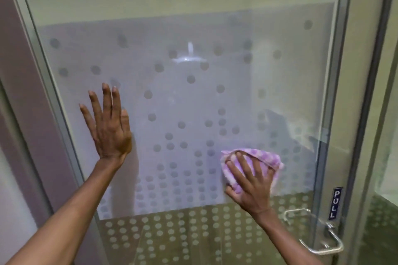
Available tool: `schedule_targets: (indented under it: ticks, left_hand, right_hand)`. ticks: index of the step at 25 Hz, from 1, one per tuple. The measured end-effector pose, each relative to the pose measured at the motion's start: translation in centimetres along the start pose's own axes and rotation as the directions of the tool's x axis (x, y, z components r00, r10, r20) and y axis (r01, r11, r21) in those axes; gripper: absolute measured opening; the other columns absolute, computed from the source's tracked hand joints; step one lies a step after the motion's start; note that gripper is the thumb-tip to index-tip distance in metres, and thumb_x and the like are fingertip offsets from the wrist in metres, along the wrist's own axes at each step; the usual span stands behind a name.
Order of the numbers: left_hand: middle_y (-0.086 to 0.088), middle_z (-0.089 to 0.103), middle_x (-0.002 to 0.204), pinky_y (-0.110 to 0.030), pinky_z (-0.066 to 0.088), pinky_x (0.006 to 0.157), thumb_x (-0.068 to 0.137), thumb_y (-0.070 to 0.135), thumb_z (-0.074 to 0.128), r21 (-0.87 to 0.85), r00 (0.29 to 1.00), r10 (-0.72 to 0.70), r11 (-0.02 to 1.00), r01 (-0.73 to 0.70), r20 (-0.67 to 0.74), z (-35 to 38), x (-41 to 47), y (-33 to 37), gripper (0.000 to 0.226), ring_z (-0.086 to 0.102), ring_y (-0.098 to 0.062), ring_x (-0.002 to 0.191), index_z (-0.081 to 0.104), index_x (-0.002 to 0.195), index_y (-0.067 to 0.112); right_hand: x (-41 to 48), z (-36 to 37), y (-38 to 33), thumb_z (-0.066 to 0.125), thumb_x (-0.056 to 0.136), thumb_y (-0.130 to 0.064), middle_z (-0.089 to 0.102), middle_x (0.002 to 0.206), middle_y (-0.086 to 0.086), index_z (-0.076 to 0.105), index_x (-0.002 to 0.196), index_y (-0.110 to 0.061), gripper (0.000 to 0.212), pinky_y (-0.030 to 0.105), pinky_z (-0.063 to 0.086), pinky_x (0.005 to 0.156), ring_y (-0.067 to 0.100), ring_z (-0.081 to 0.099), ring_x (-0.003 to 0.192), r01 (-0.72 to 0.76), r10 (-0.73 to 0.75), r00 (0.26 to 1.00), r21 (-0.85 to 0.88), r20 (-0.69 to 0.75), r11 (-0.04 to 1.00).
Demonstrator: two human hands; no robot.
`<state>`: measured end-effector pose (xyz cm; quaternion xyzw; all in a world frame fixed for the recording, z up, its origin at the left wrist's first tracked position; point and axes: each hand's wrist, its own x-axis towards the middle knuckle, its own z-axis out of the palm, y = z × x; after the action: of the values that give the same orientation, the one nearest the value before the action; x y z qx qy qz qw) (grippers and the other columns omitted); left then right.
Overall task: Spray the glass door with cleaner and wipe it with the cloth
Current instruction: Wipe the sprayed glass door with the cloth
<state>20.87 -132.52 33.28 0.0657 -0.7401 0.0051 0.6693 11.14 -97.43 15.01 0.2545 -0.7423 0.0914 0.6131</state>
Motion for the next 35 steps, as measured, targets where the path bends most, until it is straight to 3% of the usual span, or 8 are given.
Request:
schedule_targets:
  ticks: [2,4,7,9,15,19,26,35]
  left_hand:
    - [-0.002,0.014,0.173,-0.056,-0.004,0.127,0.112,0.027,0.030,0.008,1.000,-0.002,1.000,0.002,-0.007,0.1,0.0,0.1,0.055,0.012,-0.042,0.159,0.019,0.165,0.015]
    - [-0.001,0.014,0.173,-0.057,-0.003,0.128,0.112,0.027,0.030,0.009,1.000,-0.006,1.000,0.006,0.002,0.2,0.0,0.1,0.055,0.012,-0.041,0.159,0.020,0.165,0.014]
    - [-0.003,0.018,0.172,-0.058,-0.001,0.128,0.112,0.028,0.028,0.016,1.000,-0.011,1.000,0.011,0.011,0.1,0.1,0.1,0.055,0.012,-0.040,0.160,0.023,0.164,0.013]
    - [-0.001,0.015,0.173,-0.059,0.000,0.129,0.112,0.031,0.024,0.007,1.000,-0.019,1.000,0.019,0.023,0.2,0.0,0.0,0.055,0.011,-0.040,0.160,0.023,0.164,0.013]
    - [-0.005,0.020,0.173,-0.061,0.001,0.129,0.112,0.033,0.017,0.012,0.998,-0.030,1.000,0.029,0.060,-0.2,0.2,0.3,0.057,0.012,-0.040,0.160,0.024,0.164,0.012]
    - [-0.007,0.023,0.172,-0.063,0.006,0.128,0.110,0.028,0.027,0.019,0.997,-0.034,0.999,0.032,0.074,-0.5,0.1,0.4,0.056,0.014,-0.041,0.159,0.027,0.163,0.010]
    - [-0.006,0.025,0.172,-0.062,0.006,0.127,0.111,0.026,0.031,0.011,0.997,-0.017,1.000,0.017,0.070,-0.7,0.3,0.2,0.055,0.016,-0.040,0.159,0.027,0.164,0.011]
    - [-0.007,0.028,0.170,-0.063,0.009,0.126,0.108,0.021,0.039,-0.004,0.993,-0.006,1.000,0.006,0.117,-0.9,0.3,-0.3,0.057,0.019,-0.041,0.158,0.029,0.163,0.010]
  right_hand:
    - [3.2,-0.3,3.9,0.063,0.077,-0.045,0.051,0.154,0.011,0.053,0.142,-0.026,0.068,0.073,0.032,0.110,0.033,0.046,0.141,-0.323,0.323,0.941,0.014,-0.101,0.946]
    - [9.9,-1.0,5.6,0.058,0.081,-0.044,0.050,0.158,0.011,0.053,0.147,-0.024,0.069,0.066,0.024,0.118,0.033,0.041,0.148,-0.573,0.586,0.786,0.125,-0.197,0.810]
    - [19.9,-2.6,5.3,0.058,0.083,-0.041,0.044,0.163,-0.001,0.051,0.151,-0.030,0.069,0.065,0.019,0.122,0.028,0.037,0.153,-0.703,0.734,0.624,0.217,-0.268,0.677]
    - [24.0,-3.3,4.1,0.051,0.086,-0.049,0.039,0.166,-0.006,0.047,0.154,-0.033,0.070,0.066,0.015,0.123,0.025,0.031,0.156,-0.715,0.750,0.622,0.228,-0.224,0.661]
    - [31.9,-4.3,-3.8,0.047,0.085,-0.059,0.037,0.167,-0.010,0.043,0.156,-0.039,0.073,0.068,0.010,0.122,0.022,0.029,0.157,-0.510,0.541,0.825,0.197,-0.164,0.838]
    - [34.0,-4.0,-9.7,0.054,0.078,-0.061,0.038,0.165,-0.012,0.044,0.154,-0.043,0.079,0.075,0.014,0.117,0.021,0.032,0.156,-0.356,0.392,0.908,0.223,-0.147,0.907]
    - [29.2,-0.8,-15.4,0.060,0.083,-0.056,0.054,0.156,-0.008,0.059,0.145,-0.037,0.065,0.078,0.017,0.114,0.027,0.046,0.148,0.040,0.007,0.968,0.181,-0.252,0.983]
    - [15.9,1.9,-18.3,0.068,0.078,-0.039,0.056,0.154,-0.009,0.064,0.140,-0.035,0.062,0.073,0.016,0.118,0.024,0.047,0.144,0.129,-0.086,0.980,0.246,-0.177,0.961]
